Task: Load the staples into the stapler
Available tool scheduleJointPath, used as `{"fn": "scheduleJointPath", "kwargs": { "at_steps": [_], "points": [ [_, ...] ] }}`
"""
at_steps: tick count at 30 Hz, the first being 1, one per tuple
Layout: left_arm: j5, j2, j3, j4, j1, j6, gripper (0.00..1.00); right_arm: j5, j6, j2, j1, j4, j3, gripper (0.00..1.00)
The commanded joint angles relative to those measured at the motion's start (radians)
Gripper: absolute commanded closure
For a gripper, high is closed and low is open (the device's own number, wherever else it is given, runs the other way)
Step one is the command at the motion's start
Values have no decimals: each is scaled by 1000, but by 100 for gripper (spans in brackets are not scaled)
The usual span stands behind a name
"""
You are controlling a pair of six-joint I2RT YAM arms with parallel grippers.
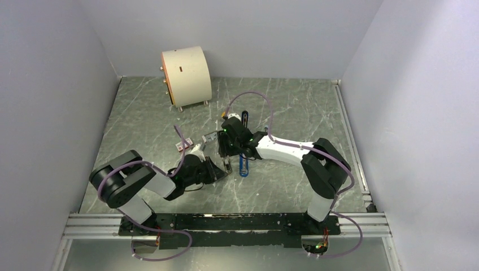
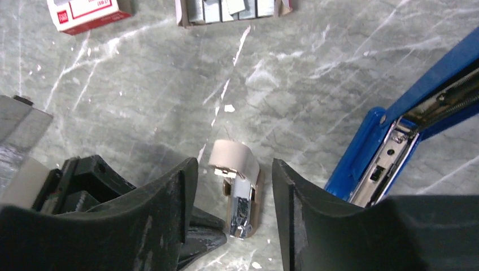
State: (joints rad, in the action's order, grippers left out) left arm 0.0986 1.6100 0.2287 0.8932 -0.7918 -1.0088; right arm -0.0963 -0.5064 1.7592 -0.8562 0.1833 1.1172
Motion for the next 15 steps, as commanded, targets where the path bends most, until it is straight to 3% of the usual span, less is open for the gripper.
{"fn": "scheduleJointPath", "kwargs": {
  "at_steps": [1, 8, 15],
  "points": [
    [-37, -31, -3, -197, -11, 22, 77, -3, -15, -57, 8, 5, -36, 43],
    [-151, -209, -1, -390, -10, 14, 64, -38, -37, -111, 7, 51, -60, 39],
    [-410, -545, 161, -863, -10, 136, 46, -91, 28, -143, 8, 81, 1, 37]
  ]
}}
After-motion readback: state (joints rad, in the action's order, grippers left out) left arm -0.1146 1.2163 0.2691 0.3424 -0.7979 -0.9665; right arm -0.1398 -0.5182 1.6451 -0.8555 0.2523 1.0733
